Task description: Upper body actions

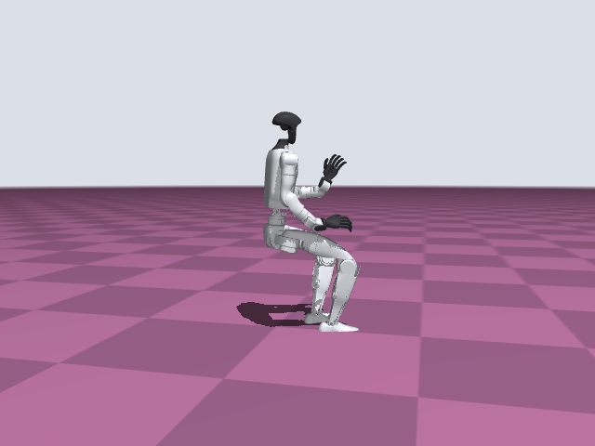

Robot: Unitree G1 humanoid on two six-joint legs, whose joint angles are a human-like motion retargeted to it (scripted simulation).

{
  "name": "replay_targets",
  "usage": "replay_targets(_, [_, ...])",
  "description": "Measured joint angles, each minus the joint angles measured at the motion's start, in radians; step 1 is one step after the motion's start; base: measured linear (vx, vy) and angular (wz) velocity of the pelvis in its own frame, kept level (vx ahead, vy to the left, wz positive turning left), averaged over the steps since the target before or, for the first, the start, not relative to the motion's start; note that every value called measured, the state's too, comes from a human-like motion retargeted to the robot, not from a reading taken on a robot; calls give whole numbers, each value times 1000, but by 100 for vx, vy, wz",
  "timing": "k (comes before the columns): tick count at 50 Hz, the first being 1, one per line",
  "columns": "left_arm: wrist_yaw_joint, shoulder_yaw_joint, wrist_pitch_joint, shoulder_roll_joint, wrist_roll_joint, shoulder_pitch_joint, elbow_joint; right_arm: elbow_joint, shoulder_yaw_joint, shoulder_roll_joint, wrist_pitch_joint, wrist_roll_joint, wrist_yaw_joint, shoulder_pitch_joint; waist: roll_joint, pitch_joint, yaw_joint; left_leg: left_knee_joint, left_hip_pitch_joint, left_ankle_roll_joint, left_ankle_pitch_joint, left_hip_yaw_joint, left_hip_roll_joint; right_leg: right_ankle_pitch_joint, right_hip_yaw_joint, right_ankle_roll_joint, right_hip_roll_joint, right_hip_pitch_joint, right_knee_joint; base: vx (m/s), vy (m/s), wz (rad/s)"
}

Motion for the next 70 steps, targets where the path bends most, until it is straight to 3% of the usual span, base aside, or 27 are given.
replay_targets(5, [0, 41, -47, 18, -21, -209, 67, 16, 25, 6, 0, -7, 7, -32, -7, 7, -34, 4, -1, -3, -1, -2, 8, 1, 0, -1, 8, -1, 0, -4, -1, -5])
replay_targets(11, [69, 14, -62, 94, 63, -434, 300, 38, 48, 9, 0, -12, 9, -75, -4, 22, -66, 9, -1, -6, -2, -4, 17, 3, 0, -2, 19, -2, -1, -3, 0, -5])
replay_targets(19, [134, -26, 30, 76, 318, -592, 634, 69, 61, 14, 0, -17, -2, -126, 0, 45, -89, 13, 3, -10, -2, -7, 28, 7, 1, -3, 31, 1, -3, 0, 0, 0])
replay_targets(25, [150, -18, 66, 46, 365, -595, 700, 78, 65, 12, 0, -20, 1, -146, 4, 54, -98, 14, 6, -11, -2, -7, 32, 9, 2, -4, 35, 4, -4, 0, 0, 0])
replay_targets(34, [123, 3, 23, 87, 257, -468, 423, 69, 52, 9, 0, -13, 6, -120, 11, 36, -83, 14, 8, -12, 0, -6, 30, 8, 3, -4, 33, 5, -3, 5, -1, 1])
replay_targets(42, [-40, 56, 32, 109, 88, -249, 94, 48, 34, -3, 7, -3, 6, -79, 22, 12, -49, 12, 7, -10, 0, -3, 22, 5, 5, -3, 25, 4, -2, 9, 1, 5])
replay_targets(48, [-168, 56, -44, 89, -28, -5, -4, 33, -1, -15, 11, 5, 7, -49, 29, 1, -3, 8, 6, -9, 0, -1, 12, 1, 4, -3, 15, 5, 0, 5, 3, 7])
replay_targets(50, [-153, 62, -80, 101, 4, 88, -6, 28, -6, -19, 13, 5, 6, -42, 29, 1, 5, 5, 7, -7, 0, -1, 9, 1, 3, -4, 11, 6, -1, 0, 0, 0])
replay_targets(54, [-66, 73, -76, 129, 97, 256, 63, 22, -4, -20, 16, 2, 0, -33, 24, 2, 8, 2, 8, -4, 0, 1, 3, 0, 2, -4, 4, 8, -1, 0, 0, 0])
replay_targets(61, [79, 109, 38, 197, 342, 440, 198, 19, 0, -22, 17, 0, -6, -24, 17, 2, 9, 0, 7, -3, -1, 2, -4, -1, 1, -3, -4, 8, 0, 0, 0, 0])
replay_targets(70, [268, 113, 129, 240, 564, 487, 338, 14, 4, -23, 19, -7, -20, -11, 7, 3, 16, -1, 4, -2, 0, 1, -6, -2, 0, -2, -6, 5, 0, 0, 0, 0])
